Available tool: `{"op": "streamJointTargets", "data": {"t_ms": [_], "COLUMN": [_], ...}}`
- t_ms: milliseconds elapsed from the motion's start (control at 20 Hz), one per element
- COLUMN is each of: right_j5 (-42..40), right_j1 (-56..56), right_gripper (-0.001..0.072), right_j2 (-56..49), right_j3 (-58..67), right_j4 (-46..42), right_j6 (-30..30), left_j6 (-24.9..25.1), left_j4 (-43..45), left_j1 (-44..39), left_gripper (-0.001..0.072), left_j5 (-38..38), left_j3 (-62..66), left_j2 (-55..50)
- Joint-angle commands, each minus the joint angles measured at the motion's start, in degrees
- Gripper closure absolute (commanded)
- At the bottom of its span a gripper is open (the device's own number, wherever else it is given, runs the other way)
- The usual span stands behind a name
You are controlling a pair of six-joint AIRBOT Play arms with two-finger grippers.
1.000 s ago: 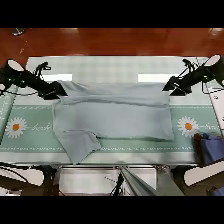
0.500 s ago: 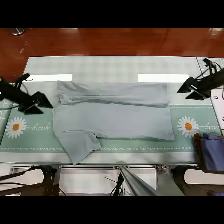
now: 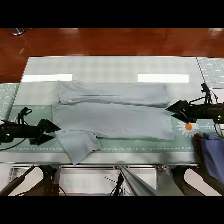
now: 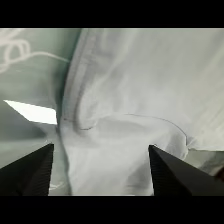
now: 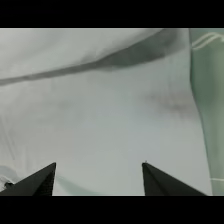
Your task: Fold the shirts.
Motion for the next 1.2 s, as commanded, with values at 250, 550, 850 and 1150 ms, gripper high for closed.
{"op": "streamJointTargets", "data": {"t_ms": [250, 550, 850, 1150], "right_j5": [-1.3, 9.3, 5.0, -2.0], "right_j1": [-9.9, -13.8, -6.5, 0.5], "right_gripper": [0.0089, 0.0089, 0.0089, 0.0102], "right_j2": [1.5, 1.5, -1.2, -6.3], "right_j3": [-1.1, -5.5, -7.7, -7.6], "right_j4": [-0.9, -17.6, -14.5, -5.3], "right_j6": [4.7, 10.7, 10.4, 9.4], "left_j6": [3.2, 5.8, 6.4, 6.4], "left_j4": [-7.3, -7.7, -10.4, -10.5], "left_j1": [-10.6, -10.6, -10.6, -10.6], "left_gripper": [0.0045, 0.0686, 0.0686, 0.0686], "left_j5": [6.6, 6.1, 6.1, 6.8], "left_j3": [-6.9, -6.8, -6.8, -6.8], "left_j2": [1.2, 1.3, 1.3, 1.3]}}
